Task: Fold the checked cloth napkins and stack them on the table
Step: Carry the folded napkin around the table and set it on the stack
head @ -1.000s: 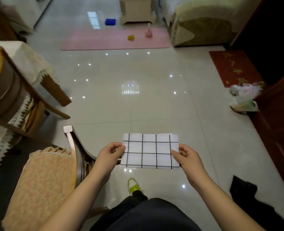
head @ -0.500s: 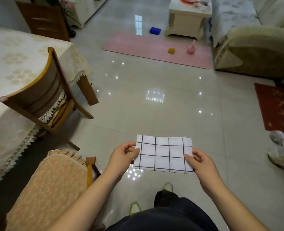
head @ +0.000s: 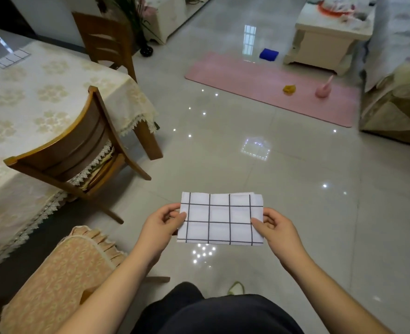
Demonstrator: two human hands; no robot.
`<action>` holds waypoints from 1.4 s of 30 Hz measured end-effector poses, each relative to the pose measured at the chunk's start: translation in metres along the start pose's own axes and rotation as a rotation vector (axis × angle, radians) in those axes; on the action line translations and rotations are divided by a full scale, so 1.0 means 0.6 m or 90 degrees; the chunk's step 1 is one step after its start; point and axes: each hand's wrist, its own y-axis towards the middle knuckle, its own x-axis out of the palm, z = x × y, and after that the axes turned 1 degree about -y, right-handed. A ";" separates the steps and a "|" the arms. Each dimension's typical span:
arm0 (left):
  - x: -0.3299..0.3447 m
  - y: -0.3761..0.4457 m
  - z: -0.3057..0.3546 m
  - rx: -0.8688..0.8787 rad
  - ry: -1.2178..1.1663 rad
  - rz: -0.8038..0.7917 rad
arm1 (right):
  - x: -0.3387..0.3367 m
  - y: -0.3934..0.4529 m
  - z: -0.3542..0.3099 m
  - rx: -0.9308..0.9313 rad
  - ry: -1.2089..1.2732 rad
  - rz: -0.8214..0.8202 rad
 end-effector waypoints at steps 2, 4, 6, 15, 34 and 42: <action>-0.004 0.027 0.006 -0.013 -0.014 0.016 | 0.007 0.036 -0.018 0.010 0.032 -0.022; -0.010 0.057 0.010 -0.028 -0.025 0.033 | 0.018 0.073 -0.036 0.011 0.048 -0.032; -0.019 0.089 0.016 -0.037 -0.031 0.043 | 0.033 0.111 -0.054 0.010 0.049 -0.048; -0.096 0.268 0.065 -0.048 -0.078 0.081 | 0.134 0.305 -0.152 0.006 -0.013 -0.113; -0.146 0.645 0.210 -0.094 -0.102 0.098 | 0.220 0.674 -0.319 0.004 -0.063 -0.117; -0.101 0.826 0.313 -0.114 -0.080 0.137 | 0.189 0.900 -0.421 -0.002 -0.107 -0.141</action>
